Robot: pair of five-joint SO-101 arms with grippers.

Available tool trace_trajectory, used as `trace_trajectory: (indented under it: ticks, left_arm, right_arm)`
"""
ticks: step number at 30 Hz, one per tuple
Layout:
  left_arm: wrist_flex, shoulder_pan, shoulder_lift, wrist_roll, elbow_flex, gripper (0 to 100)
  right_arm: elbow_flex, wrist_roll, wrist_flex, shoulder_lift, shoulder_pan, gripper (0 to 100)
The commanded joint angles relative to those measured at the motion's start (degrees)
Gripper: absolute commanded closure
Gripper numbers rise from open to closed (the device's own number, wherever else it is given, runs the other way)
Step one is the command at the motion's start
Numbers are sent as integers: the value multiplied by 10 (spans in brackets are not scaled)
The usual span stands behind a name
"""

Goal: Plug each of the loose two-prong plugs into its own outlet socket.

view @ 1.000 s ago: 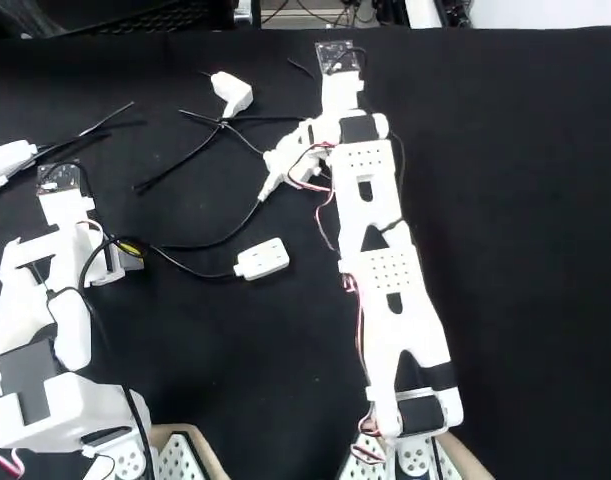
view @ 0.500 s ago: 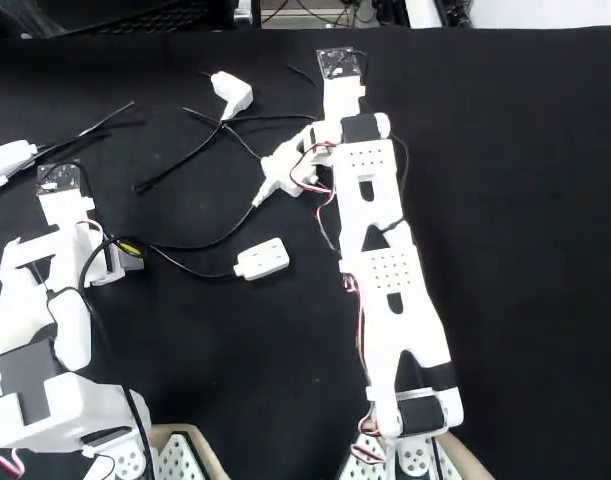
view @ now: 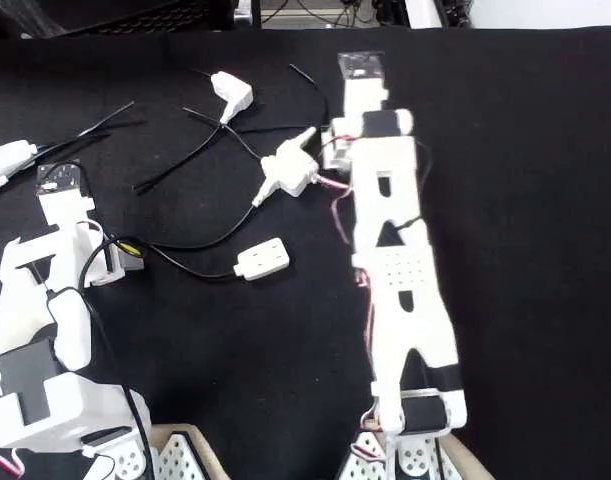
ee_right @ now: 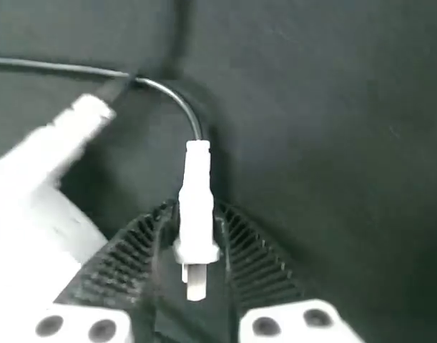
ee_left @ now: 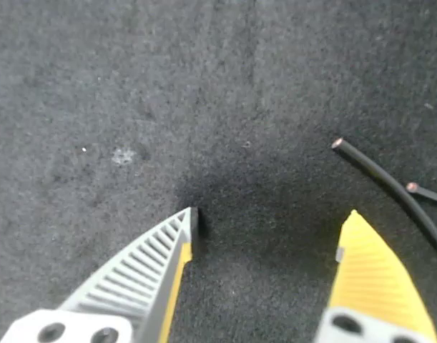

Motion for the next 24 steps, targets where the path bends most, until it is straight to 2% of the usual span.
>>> trace_trajectory:
  ticks: [1, 5, 9, 13, 18, 24]
  left_arm:
    - [-3, -1, -8, 4, 4, 682]
    - [-3, 0, -8, 4, 4, 682]
    - [-3, -1, -8, 4, 4, 682]
    - [-3, -1, -8, 4, 4, 682]
    - [-3, -1, -8, 4, 4, 682]
    - [-3, 0, -8, 4, 4, 682]
  right_arm:
    - [-8, 11, 47, -61, 34, 987]
    - [-8, 34, 94, -109, 57, 987]
    - [29, 47, 94, -149, 71, 987]
    - [154, 140, 94, -189, 74, 985]
    - [374, 215, 88, -240, 98, 985]
    - [458, 229, 91, -295, 46, 986]
